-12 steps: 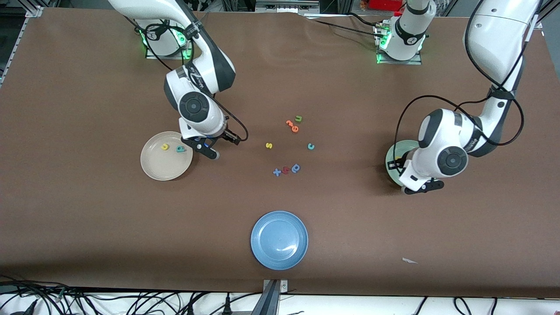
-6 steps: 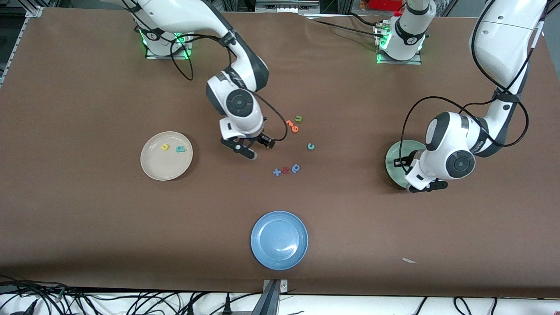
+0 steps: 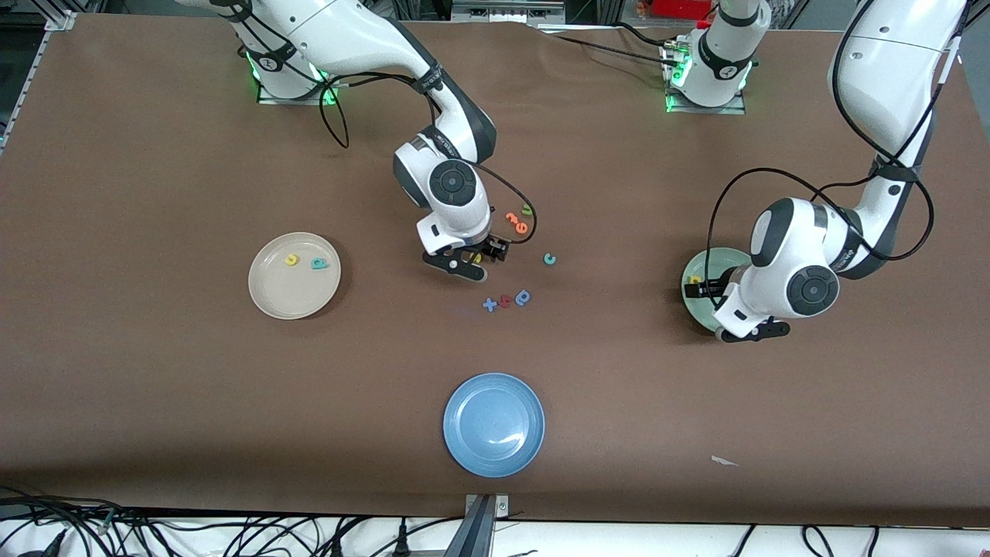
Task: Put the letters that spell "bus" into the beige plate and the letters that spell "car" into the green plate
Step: 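Grasp the yellow s with the right gripper while the left gripper reaches cyan letter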
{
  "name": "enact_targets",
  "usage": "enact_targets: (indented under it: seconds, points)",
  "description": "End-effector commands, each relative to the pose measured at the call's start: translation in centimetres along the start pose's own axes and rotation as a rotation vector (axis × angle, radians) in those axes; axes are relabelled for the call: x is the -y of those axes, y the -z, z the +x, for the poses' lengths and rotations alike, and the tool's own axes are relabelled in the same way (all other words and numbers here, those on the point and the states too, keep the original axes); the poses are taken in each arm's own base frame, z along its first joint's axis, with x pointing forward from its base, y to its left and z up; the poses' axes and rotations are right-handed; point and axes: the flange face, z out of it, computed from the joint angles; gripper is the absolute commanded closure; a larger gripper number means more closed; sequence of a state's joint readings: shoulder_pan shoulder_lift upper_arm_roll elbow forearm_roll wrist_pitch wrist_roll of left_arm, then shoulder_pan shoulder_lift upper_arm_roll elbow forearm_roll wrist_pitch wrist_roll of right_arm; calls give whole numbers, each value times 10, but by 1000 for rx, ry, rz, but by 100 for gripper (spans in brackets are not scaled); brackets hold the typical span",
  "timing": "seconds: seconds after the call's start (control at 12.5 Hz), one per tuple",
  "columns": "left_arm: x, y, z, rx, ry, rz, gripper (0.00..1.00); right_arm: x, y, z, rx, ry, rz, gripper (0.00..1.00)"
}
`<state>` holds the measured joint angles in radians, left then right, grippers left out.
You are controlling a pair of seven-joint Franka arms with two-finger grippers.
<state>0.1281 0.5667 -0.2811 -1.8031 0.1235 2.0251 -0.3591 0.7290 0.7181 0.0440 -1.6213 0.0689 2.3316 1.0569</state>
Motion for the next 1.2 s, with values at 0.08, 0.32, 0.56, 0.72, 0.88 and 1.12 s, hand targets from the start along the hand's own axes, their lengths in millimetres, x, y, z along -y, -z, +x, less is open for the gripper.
enact_targets:
  seconds: [0.08, 0.32, 0.56, 0.72, 0.88, 1.12]
  points:
    - [-44, 14, -17, -22, 63, -11, 0, 7, -7, -5, -16, 33, -12, 36]
    - [-106, 27, -35, -81, 165, -60, 0, 0, -17, -7, -40, 70, -51, 39]
    - [-165, 22, -64, -90, 197, -56, 0, -1, -22, -5, -57, 87, -56, 45]
    - [-197, 17, -80, -118, 215, -77, 0, -1, -24, -5, -59, 88, -54, 52]
    - [-222, -3, -92, -116, 224, -82, 0, 0, -24, -5, -61, 91, -53, 62]
    - [-239, -26, -96, -108, 241, -96, 1, 0, -23, -5, -67, 94, -46, 70]
